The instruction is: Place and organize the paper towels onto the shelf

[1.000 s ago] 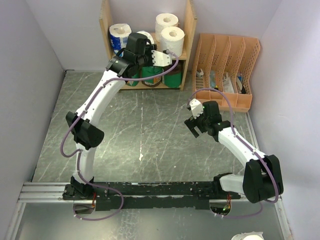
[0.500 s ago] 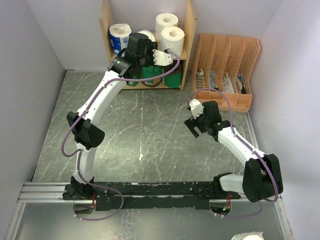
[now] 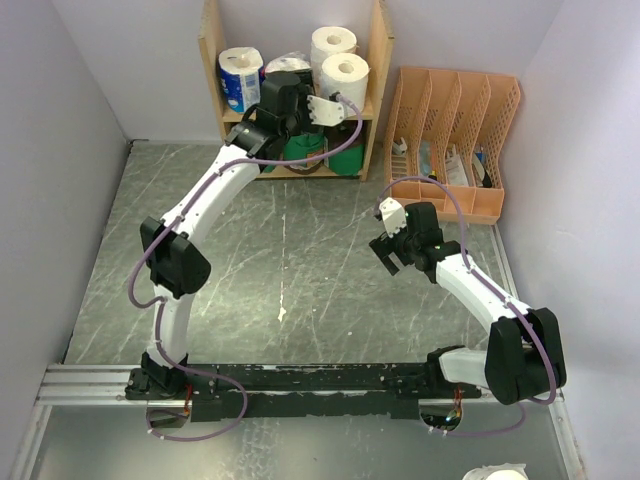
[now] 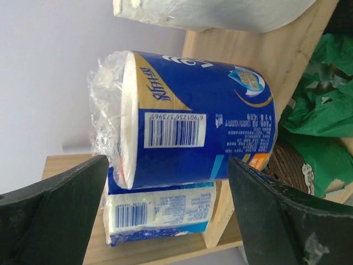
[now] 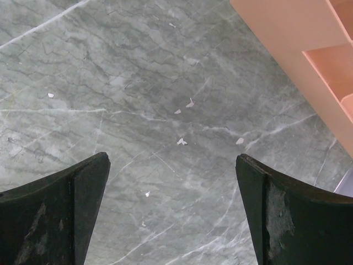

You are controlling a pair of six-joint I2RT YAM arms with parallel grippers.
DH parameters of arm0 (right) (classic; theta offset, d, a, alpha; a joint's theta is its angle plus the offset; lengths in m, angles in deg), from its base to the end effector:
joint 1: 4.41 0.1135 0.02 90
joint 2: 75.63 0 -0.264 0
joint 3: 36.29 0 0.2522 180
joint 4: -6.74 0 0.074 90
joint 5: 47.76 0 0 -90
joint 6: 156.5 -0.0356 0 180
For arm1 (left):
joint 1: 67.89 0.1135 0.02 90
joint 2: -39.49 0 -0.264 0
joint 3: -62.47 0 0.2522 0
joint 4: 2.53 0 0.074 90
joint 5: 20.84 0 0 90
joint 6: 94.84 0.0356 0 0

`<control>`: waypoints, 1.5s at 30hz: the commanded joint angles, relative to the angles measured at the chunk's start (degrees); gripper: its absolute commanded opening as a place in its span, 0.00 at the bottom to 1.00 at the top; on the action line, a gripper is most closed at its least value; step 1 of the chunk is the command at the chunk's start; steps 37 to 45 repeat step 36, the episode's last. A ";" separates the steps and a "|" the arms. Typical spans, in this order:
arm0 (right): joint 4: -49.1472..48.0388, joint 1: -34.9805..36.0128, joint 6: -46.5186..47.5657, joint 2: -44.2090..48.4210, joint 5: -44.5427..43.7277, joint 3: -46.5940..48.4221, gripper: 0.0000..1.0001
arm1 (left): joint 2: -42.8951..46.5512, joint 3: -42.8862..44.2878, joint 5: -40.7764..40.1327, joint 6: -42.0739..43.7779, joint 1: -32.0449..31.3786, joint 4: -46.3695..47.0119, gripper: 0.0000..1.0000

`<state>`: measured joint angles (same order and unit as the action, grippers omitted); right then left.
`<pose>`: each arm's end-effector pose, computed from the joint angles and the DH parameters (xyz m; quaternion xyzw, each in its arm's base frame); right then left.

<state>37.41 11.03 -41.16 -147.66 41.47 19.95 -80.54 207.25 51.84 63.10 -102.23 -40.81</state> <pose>0.2476 0.0679 0.2165 -0.3212 0.8713 -0.0382 0.3690 0.4074 -0.2655 0.4224 0.5462 0.5598 0.2901 0.5515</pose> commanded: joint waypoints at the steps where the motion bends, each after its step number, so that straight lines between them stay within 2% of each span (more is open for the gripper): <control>1: -1.86 -0.49 -0.39 0.55 -0.70 -0.64 0.98 | -2.22 -2.34 -4.70 0.76 -0.36 11.27 1.00; 7: -1.86 -0.50 -0.20 0.74 -0.76 -0.82 0.98 | -4.27 -3.70 -8.05 3.28 -0.36 24.15 1.00; 13: -1.90 -0.44 -0.05 0.69 -0.82 -0.91 0.98 | -8.81 1.41 -10.38 7.00 -0.39 30.21 1.00; 16: -1.97 -0.45 -0.03 0.86 -0.97 -1.03 0.98 | -7.94 2.22 -11.38 6.11 -1.47 30.92 1.00; 19: -2.11 -0.50 -0.85 0.90 -1.46 -0.92 1.00 | -1.21 -3.42 -11.76 3.23 -4.09 33.89 1.00; 25: -6.73 -0.41 -6.21 -1.13 -12.11 -0.03 1.00 | 13.81 -11.49 -12.89 -4.24 -12.03 32.86 1.00; 27: -8.63 -0.41 -7.96 -1.96 -15.87 -0.03 1.00 | 17.48 -13.67 -16.00 -4.44 -13.76 36.00 1.00; 30: -10.93 -0.35 -7.77 -2.60 -20.51 -0.90 1.00 | 22.79 -15.40 -22.31 -7.11 -13.16 40.77 1.00; 34: -14.79 -0.41 -5.34 -3.35 -25.46 -3.04 1.00 | 29.56 -13.61 -27.12 -15.64 -9.11 32.80 1.00; 36: -18.22 -0.37 -6.66 -3.74 -30.27 -3.43 1.00 | 34.05 -13.05 -27.19 -21.14 -3.62 24.20 1.00; 45: -18.22 -0.37 -6.66 -3.74 -30.27 -3.43 1.00 | 34.05 -13.05 -27.19 -21.14 -3.62 24.20 1.00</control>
